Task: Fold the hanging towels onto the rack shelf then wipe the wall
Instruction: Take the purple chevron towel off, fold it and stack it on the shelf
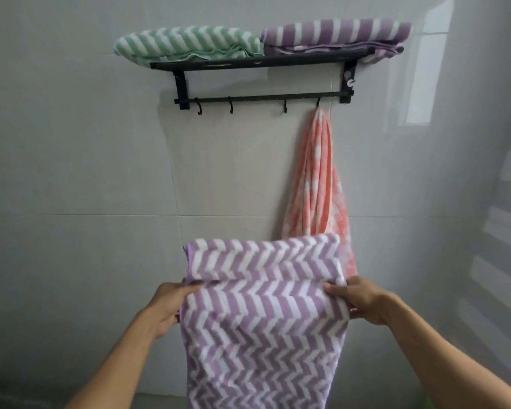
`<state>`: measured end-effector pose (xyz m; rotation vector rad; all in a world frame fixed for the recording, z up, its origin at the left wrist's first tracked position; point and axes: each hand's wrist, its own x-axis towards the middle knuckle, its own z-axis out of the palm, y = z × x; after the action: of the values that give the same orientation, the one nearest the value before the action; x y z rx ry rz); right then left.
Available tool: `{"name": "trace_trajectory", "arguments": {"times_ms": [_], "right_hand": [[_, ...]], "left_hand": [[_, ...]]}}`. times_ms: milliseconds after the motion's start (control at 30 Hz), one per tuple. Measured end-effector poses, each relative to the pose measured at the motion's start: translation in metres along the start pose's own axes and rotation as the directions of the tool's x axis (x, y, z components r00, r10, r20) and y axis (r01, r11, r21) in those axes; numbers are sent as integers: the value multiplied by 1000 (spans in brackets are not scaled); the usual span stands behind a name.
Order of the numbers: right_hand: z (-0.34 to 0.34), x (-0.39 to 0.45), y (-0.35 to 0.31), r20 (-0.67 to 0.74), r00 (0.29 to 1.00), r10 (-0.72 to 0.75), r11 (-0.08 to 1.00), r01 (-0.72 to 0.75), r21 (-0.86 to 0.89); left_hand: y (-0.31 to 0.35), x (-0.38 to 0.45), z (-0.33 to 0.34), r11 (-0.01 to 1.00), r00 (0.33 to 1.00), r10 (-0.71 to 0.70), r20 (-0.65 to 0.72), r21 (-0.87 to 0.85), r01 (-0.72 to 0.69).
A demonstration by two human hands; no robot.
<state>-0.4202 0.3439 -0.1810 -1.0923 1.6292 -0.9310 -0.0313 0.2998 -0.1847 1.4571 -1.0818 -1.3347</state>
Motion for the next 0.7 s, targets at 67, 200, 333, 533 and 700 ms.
{"name": "trace_trajectory", "arguments": {"times_ms": [67, 200, 333, 533, 700], "right_hand": [[3, -1, 9, -26, 999, 48, 998, -46, 53], [2, -1, -29, -97, 995, 14, 985, 3, 175], [-16, -10, -79, 43, 992, -118, 929, 95, 358], [-5, -4, -43, 89, 988, -126, 979, 110, 170], [-13, -8, -72, 198, 964, -176, 941, 106, 321]], "left_hand": [[-6, 3, 0, 998, 998, -51, -40, -33, 50], [28, 11, 2, 990, 997, -33, -69, -136, 23], [79, 5, -12, 954, 970, 150, 189, -285, -92], [43, 3, -16, 987, 994, 98, 37, -131, -93], [72, 1, -29, 944, 961, 205, 185, -299, -143]]}}
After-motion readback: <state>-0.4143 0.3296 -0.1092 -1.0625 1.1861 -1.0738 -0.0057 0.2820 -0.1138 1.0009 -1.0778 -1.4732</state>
